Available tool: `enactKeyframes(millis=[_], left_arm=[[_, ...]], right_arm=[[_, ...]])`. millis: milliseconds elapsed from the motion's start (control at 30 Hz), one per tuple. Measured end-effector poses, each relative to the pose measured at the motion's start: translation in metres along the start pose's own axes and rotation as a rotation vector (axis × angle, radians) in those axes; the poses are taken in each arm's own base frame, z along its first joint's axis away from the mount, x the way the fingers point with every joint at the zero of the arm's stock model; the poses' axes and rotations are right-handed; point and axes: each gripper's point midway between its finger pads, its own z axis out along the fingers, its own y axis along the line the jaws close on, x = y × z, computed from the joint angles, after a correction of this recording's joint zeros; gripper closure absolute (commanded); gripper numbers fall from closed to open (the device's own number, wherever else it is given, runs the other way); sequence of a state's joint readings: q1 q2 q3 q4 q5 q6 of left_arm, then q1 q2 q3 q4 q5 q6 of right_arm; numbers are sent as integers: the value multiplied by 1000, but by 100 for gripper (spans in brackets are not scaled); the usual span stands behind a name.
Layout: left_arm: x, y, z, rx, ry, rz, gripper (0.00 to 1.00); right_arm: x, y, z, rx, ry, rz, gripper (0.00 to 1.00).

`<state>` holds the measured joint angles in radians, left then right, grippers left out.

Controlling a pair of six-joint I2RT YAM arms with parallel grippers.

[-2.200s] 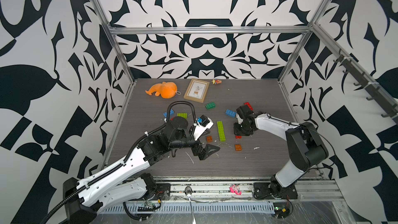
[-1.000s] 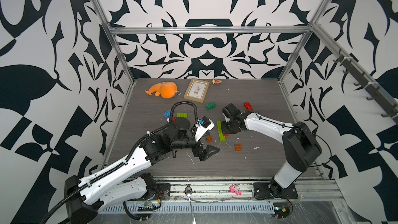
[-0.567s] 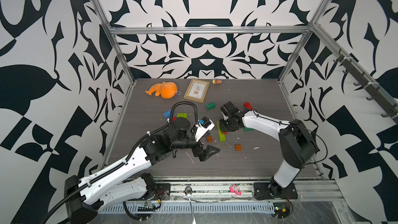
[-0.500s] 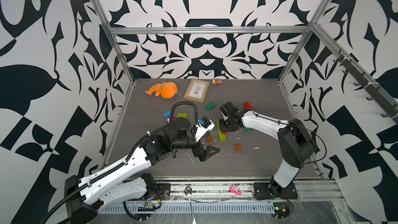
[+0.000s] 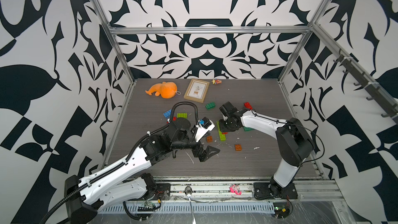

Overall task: Assemble a small pinwheel with lego
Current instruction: Assemble the lego brick with the lego brick.

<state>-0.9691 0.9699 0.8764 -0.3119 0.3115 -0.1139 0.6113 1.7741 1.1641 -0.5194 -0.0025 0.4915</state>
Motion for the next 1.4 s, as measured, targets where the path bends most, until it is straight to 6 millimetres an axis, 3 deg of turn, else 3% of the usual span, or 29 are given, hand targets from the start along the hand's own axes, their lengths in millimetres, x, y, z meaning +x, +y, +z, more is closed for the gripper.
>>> enactKeyframes(millis=[500, 1200, 1400], left_arm=[[0, -1, 0, 2, 0, 2, 0], [-1, -4, -2, 11, -5, 9, 0], [-1, -6, -1, 16, -3, 12, 0]], right_arm=[[0, -1, 2, 9, 11, -25, 99], [-2, 1, 4, 11, 65, -34, 100], [3, -8, 1, 45, 59, -11, 100]])
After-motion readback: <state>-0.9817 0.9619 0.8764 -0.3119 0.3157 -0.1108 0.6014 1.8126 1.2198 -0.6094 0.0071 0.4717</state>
